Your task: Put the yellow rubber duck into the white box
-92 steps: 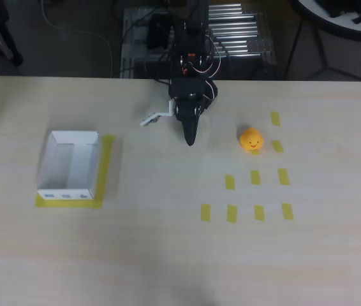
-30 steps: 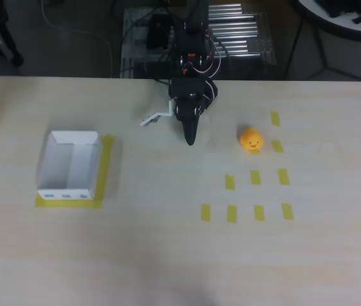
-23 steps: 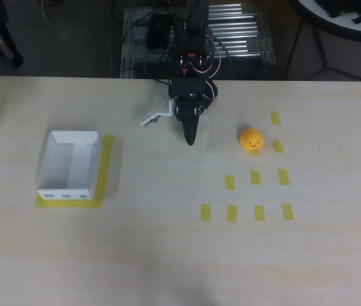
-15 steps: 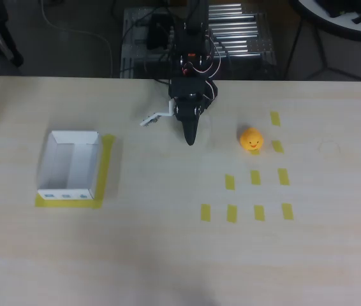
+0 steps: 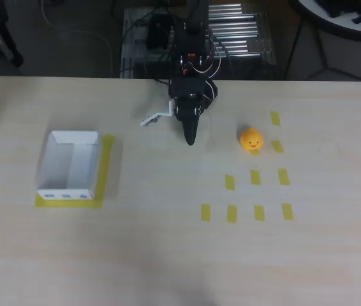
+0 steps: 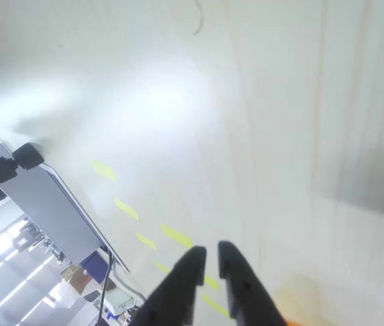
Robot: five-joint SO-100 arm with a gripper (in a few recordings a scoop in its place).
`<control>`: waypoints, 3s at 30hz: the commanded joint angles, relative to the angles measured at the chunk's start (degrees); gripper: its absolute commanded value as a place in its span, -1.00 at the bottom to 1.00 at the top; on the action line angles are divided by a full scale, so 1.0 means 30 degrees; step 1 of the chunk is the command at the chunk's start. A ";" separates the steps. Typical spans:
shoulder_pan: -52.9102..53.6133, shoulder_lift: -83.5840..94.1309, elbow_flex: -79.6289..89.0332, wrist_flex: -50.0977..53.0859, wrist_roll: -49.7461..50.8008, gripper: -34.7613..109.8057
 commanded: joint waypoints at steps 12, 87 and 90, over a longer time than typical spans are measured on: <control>-0.0146 0.0967 0.0146 0.0264 0.0234 -0.52; -0.4219 -1.4502 -2.1826 0.5420 -0.8877 -0.47; -0.5244 -1.4912 -2.1650 0.6270 -1.0137 -0.34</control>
